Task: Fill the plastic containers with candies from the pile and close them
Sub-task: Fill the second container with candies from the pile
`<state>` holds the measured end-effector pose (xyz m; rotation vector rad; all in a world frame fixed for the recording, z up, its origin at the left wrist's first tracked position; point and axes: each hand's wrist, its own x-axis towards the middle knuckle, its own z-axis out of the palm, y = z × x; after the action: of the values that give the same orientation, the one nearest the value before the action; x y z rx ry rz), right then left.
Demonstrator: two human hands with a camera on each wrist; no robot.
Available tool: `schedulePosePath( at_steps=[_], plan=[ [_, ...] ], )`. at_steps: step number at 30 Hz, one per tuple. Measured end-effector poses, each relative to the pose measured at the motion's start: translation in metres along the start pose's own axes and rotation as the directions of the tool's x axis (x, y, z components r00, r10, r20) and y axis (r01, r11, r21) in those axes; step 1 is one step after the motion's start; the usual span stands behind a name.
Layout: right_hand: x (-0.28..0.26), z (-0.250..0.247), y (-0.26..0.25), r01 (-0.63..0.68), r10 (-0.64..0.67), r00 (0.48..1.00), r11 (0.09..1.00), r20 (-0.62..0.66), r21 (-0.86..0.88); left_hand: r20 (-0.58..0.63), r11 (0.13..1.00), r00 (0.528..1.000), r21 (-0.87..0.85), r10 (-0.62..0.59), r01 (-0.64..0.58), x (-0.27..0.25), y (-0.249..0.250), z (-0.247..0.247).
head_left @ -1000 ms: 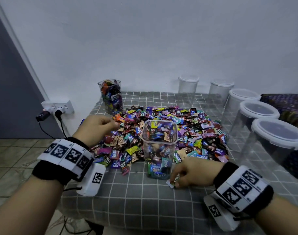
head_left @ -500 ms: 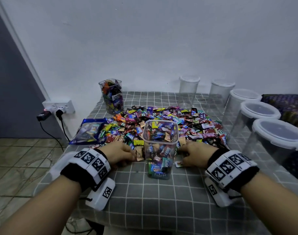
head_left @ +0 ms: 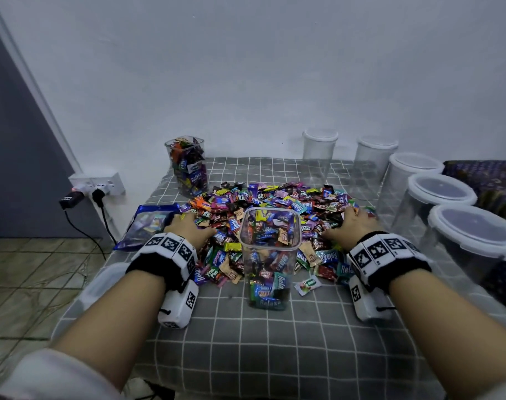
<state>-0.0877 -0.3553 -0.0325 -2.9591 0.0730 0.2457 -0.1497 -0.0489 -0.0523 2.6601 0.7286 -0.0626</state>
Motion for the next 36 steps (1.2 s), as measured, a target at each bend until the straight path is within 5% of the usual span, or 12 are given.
schedulePosePath(
  at_steps=[6, 16, 24, 36],
  plan=[
    [0.008, 0.007, -0.005, 0.011, -0.009, 0.993, 1.000, 0.118, -0.020, 0.138, 0.996, 0.988, 0.065, -0.068, 0.059, 0.014, 0.003, 0.011],
    [-0.006, 0.007, -0.025, 0.337, -0.316, 0.931, 0.937, 0.184, -0.091, 0.255, 0.967, 0.950, 0.131, 0.180, -0.219, -0.006, 0.022, 0.009],
    [-0.011, 0.006, -0.030, 0.393, -0.377, 0.916, 0.913, 0.137, -0.113, 0.166, 0.924, 0.959, 0.273, 0.231, -0.269, -0.024, 0.038, 0.007],
    [-0.015, 0.008, -0.032, 0.427, -0.427, 0.903, 0.883, 0.046, -0.195, -0.020, 0.954, 0.969, 0.183, 0.245, -0.238, -0.024, 0.036, 0.007]
  ],
)
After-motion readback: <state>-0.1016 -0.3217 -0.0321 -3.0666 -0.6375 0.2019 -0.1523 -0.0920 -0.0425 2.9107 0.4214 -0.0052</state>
